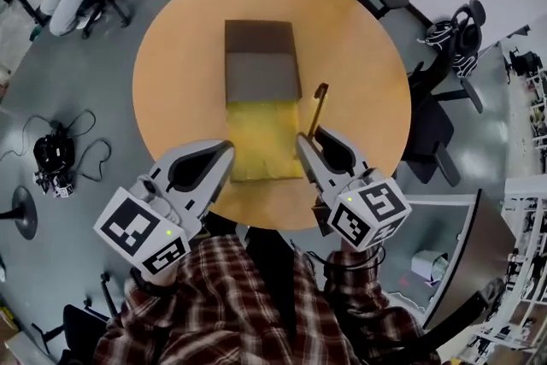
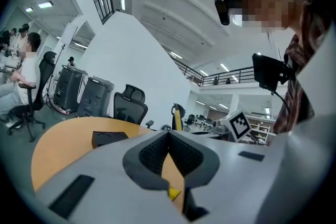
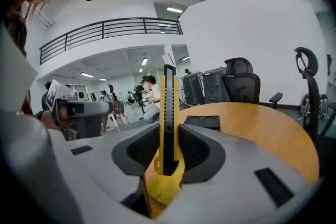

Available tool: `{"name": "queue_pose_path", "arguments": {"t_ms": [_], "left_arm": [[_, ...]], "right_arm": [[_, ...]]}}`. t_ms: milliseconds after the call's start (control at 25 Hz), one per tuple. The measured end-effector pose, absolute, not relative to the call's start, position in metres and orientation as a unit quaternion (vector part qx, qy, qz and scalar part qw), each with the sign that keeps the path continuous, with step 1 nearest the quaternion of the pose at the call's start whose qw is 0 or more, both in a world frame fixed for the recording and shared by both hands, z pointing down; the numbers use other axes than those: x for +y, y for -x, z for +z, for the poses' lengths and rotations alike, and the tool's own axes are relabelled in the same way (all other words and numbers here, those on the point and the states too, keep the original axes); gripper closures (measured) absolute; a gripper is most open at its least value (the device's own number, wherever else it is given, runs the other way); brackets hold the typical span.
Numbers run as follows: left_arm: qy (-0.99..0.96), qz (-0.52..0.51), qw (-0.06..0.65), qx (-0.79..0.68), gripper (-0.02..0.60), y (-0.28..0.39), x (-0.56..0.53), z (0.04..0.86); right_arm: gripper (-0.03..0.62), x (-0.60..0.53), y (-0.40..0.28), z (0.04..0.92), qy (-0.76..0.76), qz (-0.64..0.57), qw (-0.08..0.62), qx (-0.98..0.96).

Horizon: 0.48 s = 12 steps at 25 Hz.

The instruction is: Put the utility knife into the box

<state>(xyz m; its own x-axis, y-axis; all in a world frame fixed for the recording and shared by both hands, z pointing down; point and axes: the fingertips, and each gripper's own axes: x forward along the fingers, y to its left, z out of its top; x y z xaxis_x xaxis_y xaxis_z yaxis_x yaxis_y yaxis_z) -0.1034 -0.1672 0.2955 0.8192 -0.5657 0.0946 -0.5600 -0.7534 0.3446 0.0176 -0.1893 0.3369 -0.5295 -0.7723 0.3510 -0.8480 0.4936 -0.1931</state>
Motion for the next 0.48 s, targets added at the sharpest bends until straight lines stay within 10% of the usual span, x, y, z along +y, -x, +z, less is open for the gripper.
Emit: {"name": "queue_pose_path", "arguments": {"t_ms": [480], "left_arm": [[-0.939,0.01,0.22,-0.264,0.571,0.105,-0.221,0.324]], "right_arm": [[0.471,-0.239,-0.008,0.419,-0.431,0.194,0.282,-0.835]]}}
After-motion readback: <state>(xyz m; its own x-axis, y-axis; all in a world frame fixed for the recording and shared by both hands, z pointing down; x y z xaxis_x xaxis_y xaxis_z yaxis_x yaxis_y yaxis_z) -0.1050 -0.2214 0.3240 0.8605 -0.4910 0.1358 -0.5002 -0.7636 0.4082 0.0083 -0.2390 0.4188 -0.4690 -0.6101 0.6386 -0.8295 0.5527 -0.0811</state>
